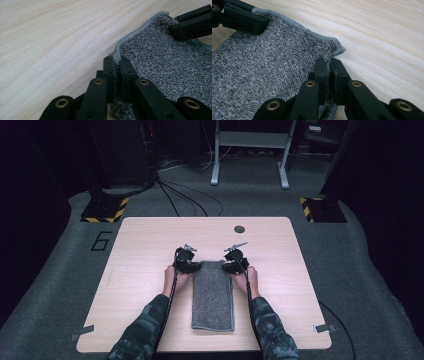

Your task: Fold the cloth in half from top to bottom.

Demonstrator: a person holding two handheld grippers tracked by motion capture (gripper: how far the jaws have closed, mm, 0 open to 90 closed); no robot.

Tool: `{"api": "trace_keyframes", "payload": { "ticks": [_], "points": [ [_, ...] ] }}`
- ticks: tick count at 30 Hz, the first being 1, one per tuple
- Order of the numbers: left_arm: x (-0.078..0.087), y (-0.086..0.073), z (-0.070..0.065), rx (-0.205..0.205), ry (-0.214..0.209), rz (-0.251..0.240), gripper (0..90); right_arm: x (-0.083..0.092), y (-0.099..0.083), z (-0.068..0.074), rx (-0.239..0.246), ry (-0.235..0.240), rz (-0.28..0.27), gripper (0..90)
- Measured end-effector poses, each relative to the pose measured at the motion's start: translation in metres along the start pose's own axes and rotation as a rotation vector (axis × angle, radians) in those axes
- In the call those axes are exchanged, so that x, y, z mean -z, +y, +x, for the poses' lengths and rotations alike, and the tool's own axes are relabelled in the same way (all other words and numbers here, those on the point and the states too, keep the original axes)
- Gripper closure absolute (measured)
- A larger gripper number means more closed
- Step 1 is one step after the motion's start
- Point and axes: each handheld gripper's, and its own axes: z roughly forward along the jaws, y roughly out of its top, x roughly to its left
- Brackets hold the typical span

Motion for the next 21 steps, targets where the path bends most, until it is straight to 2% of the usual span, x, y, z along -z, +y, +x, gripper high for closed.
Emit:
{"api": "trace_keyframes", "payload": {
  "ticks": [5,11,16,17,21],
  "points": [
    [0.0,0.0,0.001,0.008,-0.006,-0.006,86.1,0.0,-0.001,-0.002,-0.008,0.01,-0.011,85.9],
    [0.004,0.002,0.002,-0.009,0.011,-0.026,86.2,0.002,0.0,-0.004,-0.023,0.009,-0.038,86.1],
    [0.01,0.008,0.003,-0.005,0.016,-0.056,86.2,0.007,0.006,-0.005,-0.016,0.01,-0.059,86.1],
    [0.013,0.011,0.003,0.0,0.024,-0.076,86.2,0.01,0.008,-0.004,-0.006,0.008,-0.086,86.1],
    [0.018,0.014,0.002,-0.016,0.029,-0.083,86.2,0.014,0.011,-0.006,0.002,0.014,-0.101,86.1]
  ]
}}
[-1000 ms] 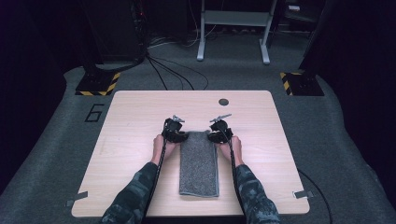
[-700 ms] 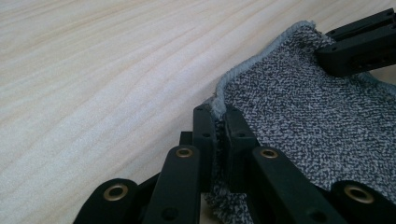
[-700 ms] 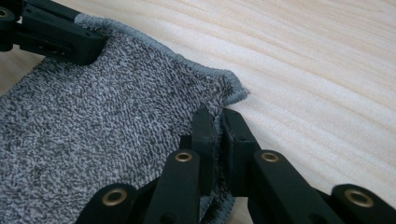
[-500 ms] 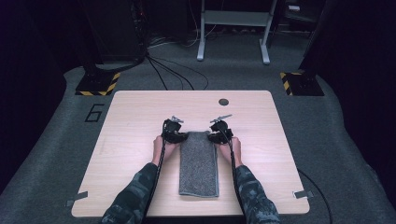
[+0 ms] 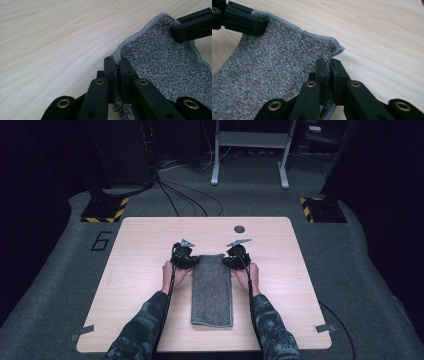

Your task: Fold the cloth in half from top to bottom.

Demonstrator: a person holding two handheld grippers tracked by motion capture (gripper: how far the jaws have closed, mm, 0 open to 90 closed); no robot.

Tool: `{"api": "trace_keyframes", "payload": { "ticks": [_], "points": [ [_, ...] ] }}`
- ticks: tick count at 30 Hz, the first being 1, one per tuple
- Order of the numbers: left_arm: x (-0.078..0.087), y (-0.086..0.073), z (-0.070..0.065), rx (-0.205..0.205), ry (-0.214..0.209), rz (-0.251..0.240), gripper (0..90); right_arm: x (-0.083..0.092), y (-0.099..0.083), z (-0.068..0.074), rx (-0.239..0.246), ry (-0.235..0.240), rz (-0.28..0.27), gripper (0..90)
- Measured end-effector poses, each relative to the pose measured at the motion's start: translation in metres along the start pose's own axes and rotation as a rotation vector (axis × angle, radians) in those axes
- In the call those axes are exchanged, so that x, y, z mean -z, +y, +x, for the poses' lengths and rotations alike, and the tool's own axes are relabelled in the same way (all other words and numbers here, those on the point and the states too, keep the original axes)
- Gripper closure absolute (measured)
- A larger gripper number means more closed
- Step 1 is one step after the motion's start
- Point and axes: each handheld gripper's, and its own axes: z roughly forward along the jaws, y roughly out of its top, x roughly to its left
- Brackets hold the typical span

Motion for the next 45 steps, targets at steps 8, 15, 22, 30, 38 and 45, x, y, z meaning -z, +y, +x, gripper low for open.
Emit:
{"api": "trace_keyframes", "payload": {
  "ticks": [8,15,22,30,38,45],
  "points": [
    [0.015,0.014,-0.003,-0.021,0.023,-0.057,86.2,0.015,0.015,-0.001,0.008,-0.001,-0.063,85.9],
    [0.032,0.024,-0.001,-0.027,0.038,-0.114,86.2,0.028,0.031,0.004,0.039,-0.007,-0.096,85.8],
    [0.042,0.031,-0.002,-0.042,0.052,-0.144,86.1,0.036,0.04,0.007,0.065,-0.014,-0.126,85.7],
    [0.045,0.034,-0.001,-0.062,0.068,-0.171,86.1,0.037,0.044,0.008,0.096,-0.024,-0.158,85.6],
    [0.052,0.035,0.001,-0.075,0.082,-0.219,86.1,0.041,0.048,0.013,0.125,-0.045,-0.197,85.6],
    [0.059,0.036,-0.001,-0.093,0.087,-0.252,86.0,0.048,0.048,0.018,0.169,-0.059,-0.24,85.5]
  ]
}}
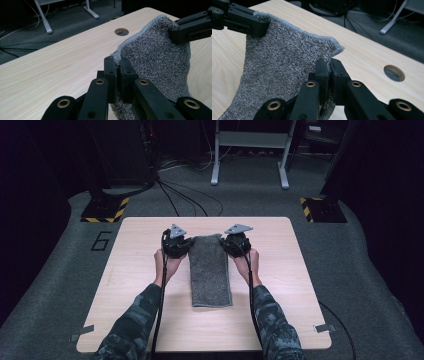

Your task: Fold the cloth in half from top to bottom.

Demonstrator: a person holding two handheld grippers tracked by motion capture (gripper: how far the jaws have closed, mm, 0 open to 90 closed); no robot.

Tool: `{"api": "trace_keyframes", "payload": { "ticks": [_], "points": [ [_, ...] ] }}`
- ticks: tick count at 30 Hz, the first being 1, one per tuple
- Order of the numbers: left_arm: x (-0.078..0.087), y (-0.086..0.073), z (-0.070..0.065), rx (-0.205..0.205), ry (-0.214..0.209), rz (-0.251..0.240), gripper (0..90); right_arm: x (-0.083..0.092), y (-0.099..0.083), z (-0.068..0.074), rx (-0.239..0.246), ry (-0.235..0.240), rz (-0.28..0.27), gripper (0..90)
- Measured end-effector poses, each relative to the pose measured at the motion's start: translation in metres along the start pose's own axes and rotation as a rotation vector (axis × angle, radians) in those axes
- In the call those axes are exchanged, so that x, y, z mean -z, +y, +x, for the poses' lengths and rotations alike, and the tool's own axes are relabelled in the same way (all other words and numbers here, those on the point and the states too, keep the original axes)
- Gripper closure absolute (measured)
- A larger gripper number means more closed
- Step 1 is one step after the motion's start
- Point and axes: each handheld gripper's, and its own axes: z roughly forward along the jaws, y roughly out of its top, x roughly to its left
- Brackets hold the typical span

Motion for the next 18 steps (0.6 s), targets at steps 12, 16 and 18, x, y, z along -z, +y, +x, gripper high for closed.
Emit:
{"api": "trace_keyframes", "payload": {
  "ticks": [12,16,18],
  "points": [
    [0.0,-0.001,-0.006,-0.053,-0.025,0.002,85.8,0.005,-0.007,-0.001,0.032,-0.001,-0.017,85.3],
    [0.003,-0.01,-0.011,-0.055,-0.048,0.018,85.6,0.01,-0.023,0.005,0.033,0.021,-0.017,85.2],
    [0.005,-0.017,-0.014,-0.056,-0.065,0.034,85.6,0.012,-0.026,0.007,0.048,0.028,-0.005,85.2]
  ]
}}
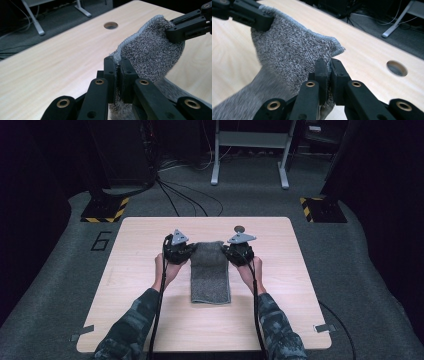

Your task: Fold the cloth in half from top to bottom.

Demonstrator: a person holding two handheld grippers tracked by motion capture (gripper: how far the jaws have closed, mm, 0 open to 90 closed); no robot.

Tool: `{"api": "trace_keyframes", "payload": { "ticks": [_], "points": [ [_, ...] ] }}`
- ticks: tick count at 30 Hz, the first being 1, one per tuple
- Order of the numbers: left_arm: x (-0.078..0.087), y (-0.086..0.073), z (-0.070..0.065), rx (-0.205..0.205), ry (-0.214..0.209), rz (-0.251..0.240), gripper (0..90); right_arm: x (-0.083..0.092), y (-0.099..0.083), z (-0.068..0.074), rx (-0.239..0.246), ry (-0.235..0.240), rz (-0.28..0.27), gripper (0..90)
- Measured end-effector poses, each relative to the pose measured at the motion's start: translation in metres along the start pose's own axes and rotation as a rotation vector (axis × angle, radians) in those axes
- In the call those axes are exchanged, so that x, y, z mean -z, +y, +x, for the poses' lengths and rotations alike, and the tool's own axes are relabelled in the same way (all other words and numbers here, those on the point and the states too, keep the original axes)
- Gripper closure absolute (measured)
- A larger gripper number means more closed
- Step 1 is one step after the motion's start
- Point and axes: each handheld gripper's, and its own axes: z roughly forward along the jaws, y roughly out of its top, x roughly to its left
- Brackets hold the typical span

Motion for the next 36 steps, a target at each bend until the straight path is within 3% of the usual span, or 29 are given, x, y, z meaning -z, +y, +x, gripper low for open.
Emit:
{"api": "trace_keyframes", "payload": {
  "ticks": [7,23,29,32,33,35,36],
  "points": [
    [0.001,-0.021,-0.011,0.013,-0.026,0.033,85.3,0.009,-0.025,0.018,0.017,0.025,0.012,84.9],
    [0.017,-0.042,-0.035,0.011,-0.085,0.038,83.7,0.031,-0.054,0.042,0.039,0.05,0.022,84.0],
    [0.019,-0.054,-0.043,0.012,-0.117,0.07,82.7,0.035,-0.065,0.049,0.044,0.063,0.033,83.7],
    [0.018,-0.062,-0.046,0.034,-0.148,0.093,79.9,0.035,-0.072,0.052,0.044,0.068,0.052,81.9],
    [0.018,-0.065,-0.047,0.038,-0.164,0.102,77.4,0.036,-0.076,0.054,0.05,0.07,0.071,79.9],
    [0.019,-0.071,-0.05,0.079,-0.215,0.169,61.7,0.039,-0.085,0.057,0.042,0.074,0.097,67.4],
    [0.019,-0.071,-0.05,0.079,-0.215,0.169,51.9,0.039,-0.085,0.057,0.042,0.074,0.097,67.4]
  ]
}}
